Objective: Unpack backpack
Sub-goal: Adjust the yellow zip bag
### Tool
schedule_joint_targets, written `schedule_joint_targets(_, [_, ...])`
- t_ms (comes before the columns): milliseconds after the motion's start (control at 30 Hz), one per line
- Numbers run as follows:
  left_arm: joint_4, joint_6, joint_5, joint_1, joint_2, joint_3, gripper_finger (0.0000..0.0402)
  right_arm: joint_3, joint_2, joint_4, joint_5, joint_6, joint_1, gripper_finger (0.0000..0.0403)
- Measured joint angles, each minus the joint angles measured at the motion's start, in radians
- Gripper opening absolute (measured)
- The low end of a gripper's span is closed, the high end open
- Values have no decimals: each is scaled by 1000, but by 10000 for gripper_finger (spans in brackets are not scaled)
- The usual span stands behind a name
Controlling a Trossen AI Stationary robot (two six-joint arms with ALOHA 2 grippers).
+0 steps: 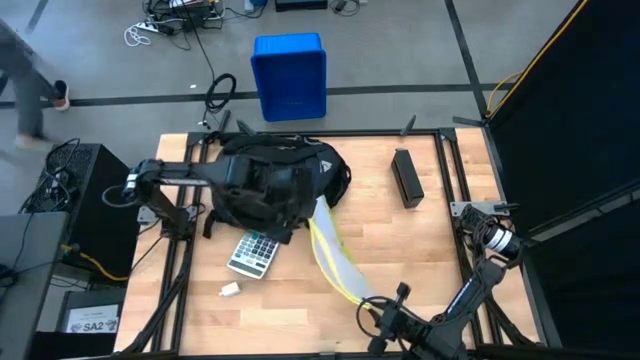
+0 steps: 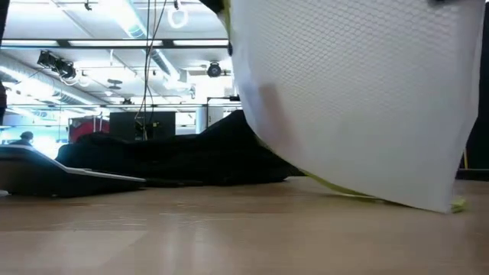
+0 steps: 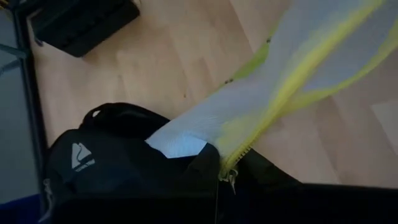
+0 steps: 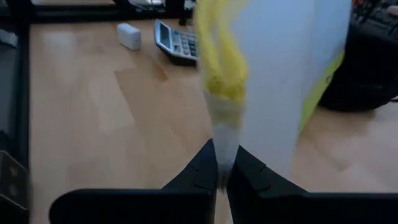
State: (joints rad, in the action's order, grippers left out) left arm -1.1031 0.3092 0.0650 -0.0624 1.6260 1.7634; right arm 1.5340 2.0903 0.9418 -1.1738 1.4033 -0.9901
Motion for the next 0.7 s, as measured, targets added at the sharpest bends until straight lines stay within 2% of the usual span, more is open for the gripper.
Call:
schedule_joint_targets(167, [31, 1, -111, 79, 2, -1, 0, -34, 0, -100, -56, 2, -35, 0])
schedule_joint_targets(400, [55, 2, -112, 131, 0, -1, 0, -36, -20, -122, -166, 8, -79, 0])
schedule_joint_targets(600, [59, 2, -116, 144, 0, -1, 0, -36, -22, -123, -175, 3, -70, 0])
schedule_joint_targets(700, [60, 3, -119, 142, 0, -1, 0, -36, -22, -152, -158, -82, -61, 0])
